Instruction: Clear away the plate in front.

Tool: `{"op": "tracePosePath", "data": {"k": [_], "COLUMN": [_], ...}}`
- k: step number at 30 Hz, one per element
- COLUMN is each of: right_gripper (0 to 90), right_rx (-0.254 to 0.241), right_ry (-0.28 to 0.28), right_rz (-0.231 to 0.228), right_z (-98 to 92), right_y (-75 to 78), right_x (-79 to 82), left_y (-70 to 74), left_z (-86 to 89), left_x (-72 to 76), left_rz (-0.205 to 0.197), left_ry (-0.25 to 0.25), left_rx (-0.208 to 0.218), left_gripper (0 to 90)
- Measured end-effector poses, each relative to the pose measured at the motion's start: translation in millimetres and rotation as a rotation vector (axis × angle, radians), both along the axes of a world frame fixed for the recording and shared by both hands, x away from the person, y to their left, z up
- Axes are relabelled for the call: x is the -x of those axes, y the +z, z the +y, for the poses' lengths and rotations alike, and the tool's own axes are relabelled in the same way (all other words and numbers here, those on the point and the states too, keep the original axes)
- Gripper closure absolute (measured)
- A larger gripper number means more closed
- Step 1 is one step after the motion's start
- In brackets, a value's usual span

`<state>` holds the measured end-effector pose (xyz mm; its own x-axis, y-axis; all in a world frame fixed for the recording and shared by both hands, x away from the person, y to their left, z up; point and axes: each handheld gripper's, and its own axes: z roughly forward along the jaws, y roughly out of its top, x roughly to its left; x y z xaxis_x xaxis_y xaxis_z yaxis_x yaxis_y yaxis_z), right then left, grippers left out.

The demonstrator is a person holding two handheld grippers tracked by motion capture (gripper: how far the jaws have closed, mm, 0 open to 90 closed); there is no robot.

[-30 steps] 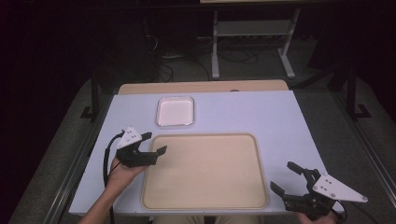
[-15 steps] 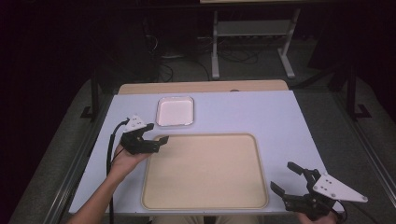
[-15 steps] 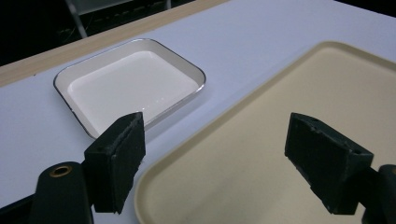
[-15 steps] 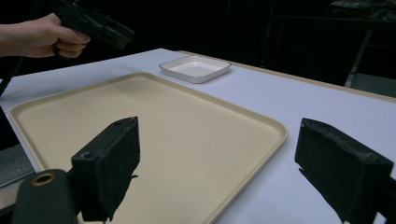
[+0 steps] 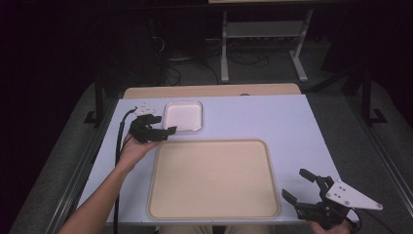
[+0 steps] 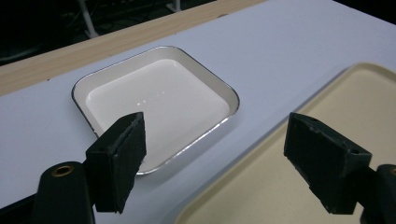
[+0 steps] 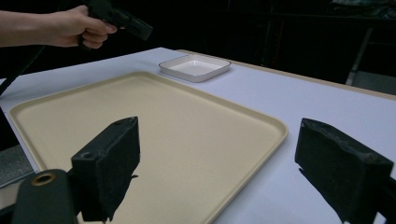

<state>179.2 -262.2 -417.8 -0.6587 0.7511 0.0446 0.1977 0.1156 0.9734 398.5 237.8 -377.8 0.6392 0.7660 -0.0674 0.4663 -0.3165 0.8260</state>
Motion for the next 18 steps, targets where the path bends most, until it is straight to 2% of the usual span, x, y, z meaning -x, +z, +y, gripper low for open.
{"op": "tracePosePath", "data": {"k": [3,7,11,16,18], "right_gripper": [13.2,13.2,13.2,13.2,13.2], "right_rx": [0.0,0.002,0.003,0.004,0.005], "right_ry": [0.001,0.002,0.003,0.002,0.001], "right_rz": [0.0,0.003,0.005,0.007,0.006], "right_z": [0.0,-0.1,0.0,0.4,0.1], "right_y": [-0.1,-0.3,-0.4,-0.3,-0.4], "right_x": [-0.3,-0.9,-1.2,-1.0,-0.9], "left_y": [1.6,4.0,4.6,5.2,5.1], "left_z": [0.0,-0.6,-2.2,-0.6,2.1], "left_x": [-11.8,-28.8,-46.1,-66.7,-71.8], "left_rz": [0.012,0.025,0.065,0.093,0.106], "left_ry": [0.016,0.038,0.068,0.12,0.143], "left_rx": [0.0,-0.024,-0.037,-0.069,-0.046], "left_gripper": [20.7,21.0,21.0,21.0,21.0]}}
